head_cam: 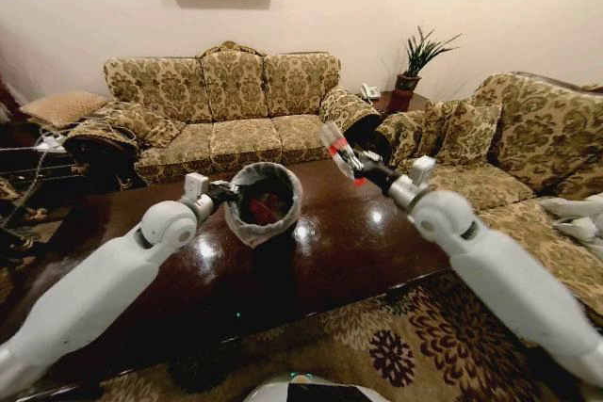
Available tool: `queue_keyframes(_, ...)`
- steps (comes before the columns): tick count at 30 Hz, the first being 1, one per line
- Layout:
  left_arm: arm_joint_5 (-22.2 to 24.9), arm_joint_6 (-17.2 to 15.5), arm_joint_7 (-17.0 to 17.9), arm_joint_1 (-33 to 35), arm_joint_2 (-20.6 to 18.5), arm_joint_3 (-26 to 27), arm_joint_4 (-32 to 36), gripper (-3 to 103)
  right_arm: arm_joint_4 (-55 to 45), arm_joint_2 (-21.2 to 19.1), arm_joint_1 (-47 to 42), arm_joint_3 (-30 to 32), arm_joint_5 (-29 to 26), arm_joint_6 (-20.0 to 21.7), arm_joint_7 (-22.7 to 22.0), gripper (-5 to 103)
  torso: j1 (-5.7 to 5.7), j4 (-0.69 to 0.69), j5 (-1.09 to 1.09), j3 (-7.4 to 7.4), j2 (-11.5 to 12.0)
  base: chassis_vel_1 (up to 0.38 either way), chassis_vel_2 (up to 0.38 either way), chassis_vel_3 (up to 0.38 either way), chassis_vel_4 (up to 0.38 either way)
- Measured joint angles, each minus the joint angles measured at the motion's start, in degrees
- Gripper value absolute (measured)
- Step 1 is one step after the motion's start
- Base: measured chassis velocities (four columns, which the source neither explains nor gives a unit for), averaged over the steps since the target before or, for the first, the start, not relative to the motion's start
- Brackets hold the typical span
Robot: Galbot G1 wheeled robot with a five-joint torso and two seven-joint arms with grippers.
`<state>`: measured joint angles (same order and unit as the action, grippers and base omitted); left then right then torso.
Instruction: Move to the front of the table and place the trash on the table into the trash bin.
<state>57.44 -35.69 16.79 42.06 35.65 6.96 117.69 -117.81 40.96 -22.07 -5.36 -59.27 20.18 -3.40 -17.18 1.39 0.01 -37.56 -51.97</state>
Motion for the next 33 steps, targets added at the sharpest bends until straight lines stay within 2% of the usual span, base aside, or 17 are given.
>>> queue_keyframes(2,2.15,-0.64,-0.17,-0.27,-0.14,-0.21,0.55,1,-1.51,1.10,3.12,-4.33,-1.47,0.31,-0.69,15,0.00,0.02,-0.01,0.00,0.00,0.000,0.000,0.000,0.000)
queue_keyframes(3,2.15,-0.64,-0.17,-0.27,-0.14,-0.21,0.55,1,-1.51,1.10,3.12,-4.33,-1.47,0.31,-0.69,15,0.00,0.02,-0.01,0.00,0.00,0.000,0.000,0.000,0.000)
queue_keyframes(6,3.62,-1.28,-0.88,-0.39,-0.38,-0.17,0.60,1,-3.45,3.72,6.09,-12.23,-1.70,0.35,-1.32,15,0.01,0.02,-0.03,0.00,0.00,0.000,0.000,0.000,0.000)
queue_keyframes(7,3.62,-1.28,-0.88,-0.39,-0.38,-0.17,0.60,1,-3.45,3.72,6.09,-12.23,-1.70,0.35,-1.32,15,0.01,0.02,-0.03,0.00,0.00,0.000,0.000,0.000,0.000)
queue_keyframes(9,5.65,-1.77,-0.91,-0.31,-0.53,0.41,1.06,1,-2.13,6.27,7.33,-17.13,0.38,-1.77,-1.38,15,0.01,0.02,-0.02,0.00,0.00,0.000,0.000,0.000,0.000)
queue_keyframes(10,5.65,-1.77,-0.91,-0.31,-0.53,0.41,1.06,1,-2.13,6.27,7.33,-17.13,0.38,-1.77,-1.38,15,0.01,0.02,-0.02,0.00,0.00,0.000,0.000,0.000,0.000)
queue_keyframes(13,7.61,-2.15,-1.23,-0.12,-0.62,1.07,1.78,1,1.29,10.00,7.76,-20.06,3.24,-4.92,-0.83,15,0.00,0.02,-0.01,-0.01,0.00,0.000,0.000,0.000,0.000)
queue_keyframes(15,7.66,-2.16,-1.29,-0.03,-0.66,1.26,1.78,1,2.05,10.57,7.73,-20.14,3.73,-5.40,-0.50,15,0.00,0.03,-0.02,-0.01,0.00,0.000,0.000,0.000,0.000)
queue_keyframes(21,7.37,-2.17,-2.08,0.30,-0.73,1.81,1.23,1,3.42,9.59,5.91,-18.96,6.47,-5.39,1.85,14,0.00,-0.01,-0.01,0.00,0.00,0.000,0.000,0.000,0.000)
queue_keyframes(22,7.32,-2.17,-2.22,0.26,-0.59,1.81,1.16,1,3.89,9.59,5.39,-18.91,7.34,-5.52,2.10,20,0.00,-0.01,-0.01,-0.01,0.00,0.000,0.000,0.000,0.000)
queue_keyframes(25,7.27,-2.16,-2.34,0.06,-0.18,1.71,1.14,1,4.84,9.89,4.37,-18.92,9.24,-6.06,2.14,24,0.00,0.00,0.00,-0.01,0.00,0.000,0.000,0.000,0.000)
queue_keyframes(26,7.25,-2.14,-2.36,-0.02,0.19,1.66,1.15,1,5.21,9.98,3.88,-18.93,10.14,-6.11,2.21,35,0.00,0.01,-0.01,-0.01,0.00,0.000,0.000,0.000,0.000)
queue_keyframes(28,7.22,-2.12,-2.43,-0.02,0.39,1.65,1.16,1,5.35,9.97,3.64,-18.93,10.58,-6.10,2.28,35,0.00,0.01,-0.02,-0.01,0.00,0.000,0.000,0.000,0.000)
queue_keyframes(30,7.12,-2.11,-2.55,-0.04,0.71,1.63,1.19,1,5.62,9.85,3.20,-18.91,11.32,-5.93,2.40,46,0.00,0.01,-0.02,-0.01,0.00,0.000,0.000,0.000,0.000)
queue_keyframes(31,7.12,-2.11,-2.55,-0.04,0.71,1.63,1.19,1,5.62,9.85,3.20,-18.91,11.32,-5.93,2.40,46,0.00,0.01,-0.02,-0.01,0.00,0.000,0.000,0.000,0.000)
queue_keyframes(33,7.05,-2.06,-2.73,-0.14,0.71,1.62,1.29,1,5.86,9.73,2.55,-18.31,12.44,-5.82,2.54,57,0.00,0.01,-0.01,-0.01,0.00,0.000,0.000,0.000,0.000)
